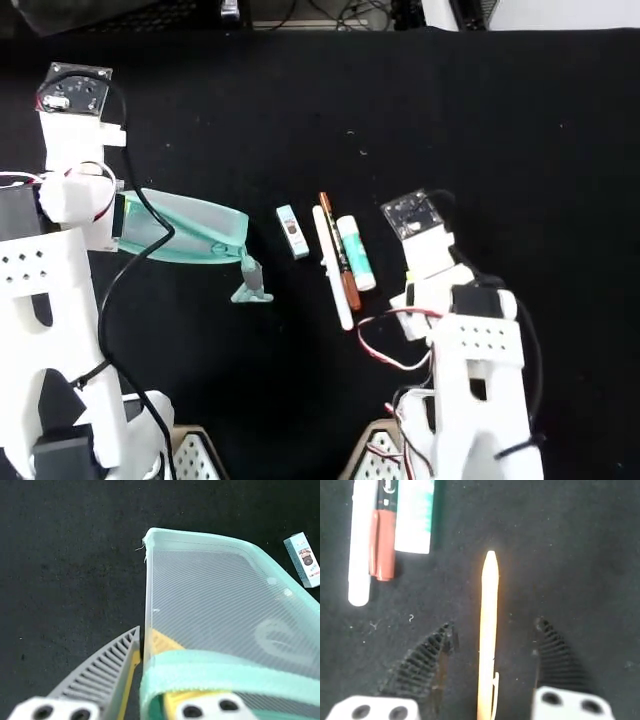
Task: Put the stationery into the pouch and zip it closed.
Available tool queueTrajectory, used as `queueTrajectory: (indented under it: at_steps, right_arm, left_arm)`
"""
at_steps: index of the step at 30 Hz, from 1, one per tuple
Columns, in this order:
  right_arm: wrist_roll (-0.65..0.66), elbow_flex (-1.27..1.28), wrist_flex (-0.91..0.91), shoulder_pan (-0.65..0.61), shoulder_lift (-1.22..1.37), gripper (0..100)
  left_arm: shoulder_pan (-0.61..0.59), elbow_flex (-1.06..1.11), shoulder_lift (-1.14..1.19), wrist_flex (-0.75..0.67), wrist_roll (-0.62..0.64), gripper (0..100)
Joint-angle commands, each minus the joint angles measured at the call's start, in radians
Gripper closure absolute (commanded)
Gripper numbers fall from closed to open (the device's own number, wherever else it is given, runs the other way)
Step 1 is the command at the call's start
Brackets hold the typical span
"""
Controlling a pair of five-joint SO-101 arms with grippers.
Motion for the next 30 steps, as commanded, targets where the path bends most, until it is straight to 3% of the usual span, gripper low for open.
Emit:
queueTrajectory:
  at_steps: [1,12,19,30]
  right_arm:
    - [0.011,-0.047,-0.058,0.012,0.084,73.7]
    - [0.003,-0.321,-0.094,-0.023,0.407,73.7]
    - [0.000,-0.400,-0.107,-0.112,0.570,73.7]
    - [0.006,-0.530,-0.129,-0.051,0.773,74.0]
  left_arm:
    - [0.002,-0.010,-0.008,0.006,0.006,97]
    - [0.002,-0.010,-0.008,0.006,0.006,97]
    - [0.002,-0.010,-0.008,0.006,0.006,97]
    - [0.002,-0.010,-0.008,0.008,0.006,97]
